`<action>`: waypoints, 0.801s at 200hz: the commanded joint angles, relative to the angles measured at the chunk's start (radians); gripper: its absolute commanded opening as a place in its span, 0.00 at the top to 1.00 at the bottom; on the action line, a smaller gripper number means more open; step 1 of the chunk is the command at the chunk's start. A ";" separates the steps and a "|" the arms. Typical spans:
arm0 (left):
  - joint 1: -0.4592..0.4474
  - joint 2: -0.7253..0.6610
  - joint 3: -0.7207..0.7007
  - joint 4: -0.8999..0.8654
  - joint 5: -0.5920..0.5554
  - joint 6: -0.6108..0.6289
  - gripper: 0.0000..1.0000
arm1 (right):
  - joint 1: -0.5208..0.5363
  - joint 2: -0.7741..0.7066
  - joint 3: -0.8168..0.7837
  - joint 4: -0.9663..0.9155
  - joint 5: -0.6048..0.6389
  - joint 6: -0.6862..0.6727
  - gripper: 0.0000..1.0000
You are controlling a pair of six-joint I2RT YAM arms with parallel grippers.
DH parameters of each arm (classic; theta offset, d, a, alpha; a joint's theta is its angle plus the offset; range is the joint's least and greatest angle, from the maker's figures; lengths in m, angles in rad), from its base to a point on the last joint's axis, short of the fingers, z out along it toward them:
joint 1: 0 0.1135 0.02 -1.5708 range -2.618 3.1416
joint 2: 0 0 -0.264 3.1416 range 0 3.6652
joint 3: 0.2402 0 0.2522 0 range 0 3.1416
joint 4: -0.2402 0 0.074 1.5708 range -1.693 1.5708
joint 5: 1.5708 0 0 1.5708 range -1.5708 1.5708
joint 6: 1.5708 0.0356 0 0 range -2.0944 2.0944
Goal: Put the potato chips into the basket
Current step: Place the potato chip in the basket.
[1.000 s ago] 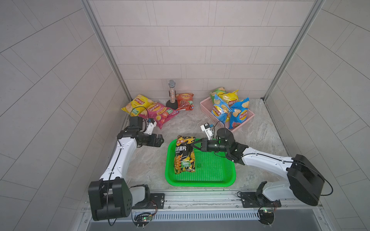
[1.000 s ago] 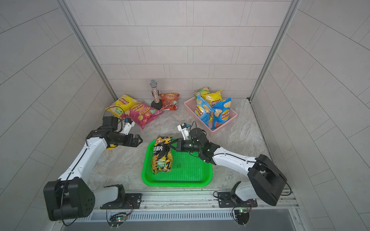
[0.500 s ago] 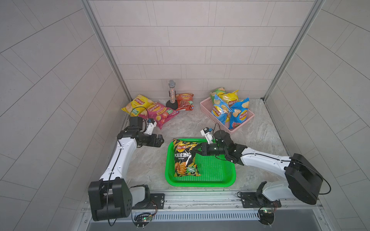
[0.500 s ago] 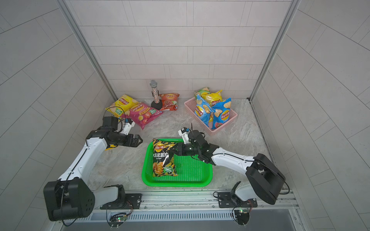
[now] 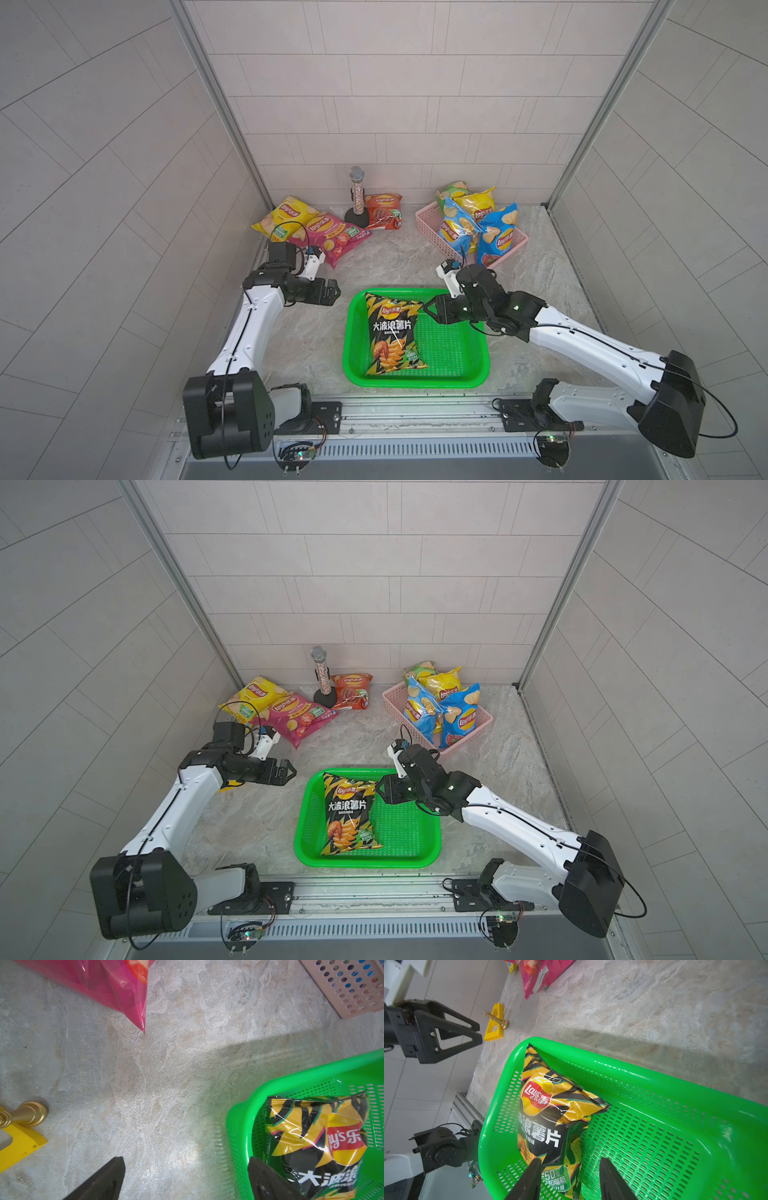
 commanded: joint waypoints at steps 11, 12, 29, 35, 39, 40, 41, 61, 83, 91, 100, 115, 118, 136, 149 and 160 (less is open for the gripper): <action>0.005 0.005 0.010 -0.016 0.010 0.017 0.00 | 0.090 0.091 0.115 -0.097 0.063 -0.068 0.49; 0.006 0.005 0.009 -0.016 0.011 0.017 0.00 | 0.094 0.095 0.119 -0.097 0.064 -0.069 0.49; 0.005 0.006 0.008 -0.016 0.012 0.017 0.00 | 0.127 0.161 0.176 -0.092 0.081 -0.084 0.49; 0.006 0.006 0.008 -0.017 0.012 0.017 0.00 | 0.131 0.184 0.191 -0.087 0.080 -0.086 0.49; 0.005 0.007 0.008 -0.017 0.014 0.017 0.00 | 0.134 0.199 0.201 -0.082 0.081 -0.088 0.49; 0.006 0.007 0.008 -0.016 0.015 0.017 0.00 | 0.135 0.204 0.203 -0.081 0.082 -0.088 0.48; 0.005 0.007 0.008 -0.016 0.014 0.017 0.00 | 0.135 0.208 0.205 -0.080 0.082 -0.089 0.48; 0.006 0.006 0.008 -0.016 0.015 0.017 0.00 | 0.150 0.295 0.270 -0.082 0.110 -0.111 0.47; 0.005 0.007 0.008 -0.017 0.015 0.018 0.00 | 0.154 0.389 0.348 -0.102 0.148 -0.135 0.45; 0.006 0.007 0.008 -0.016 0.015 0.017 0.00 | 0.153 0.422 0.369 -0.103 0.150 -0.146 0.45; 0.006 0.006 0.008 -0.017 0.014 0.017 0.00 | 0.153 0.459 0.394 -0.111 0.156 -0.153 0.45; 0.005 0.003 0.008 -0.016 0.013 0.017 0.00 | 0.154 0.523 0.433 -0.142 0.162 -0.161 0.45; 0.005 0.002 0.007 -0.017 0.012 0.020 0.00 | 0.154 0.534 0.438 -0.143 0.162 -0.162 0.45; 0.005 0.002 0.008 -0.017 0.012 0.020 0.00 | 0.154 0.580 0.443 -0.139 0.165 -0.159 0.45; 0.006 0.001 0.008 -0.016 0.012 0.020 0.00 | 0.156 0.595 0.429 -0.118 0.167 -0.149 0.45; 0.005 0.002 0.007 -0.016 0.013 0.020 0.00 | 0.157 0.601 0.414 -0.103 0.175 -0.140 0.45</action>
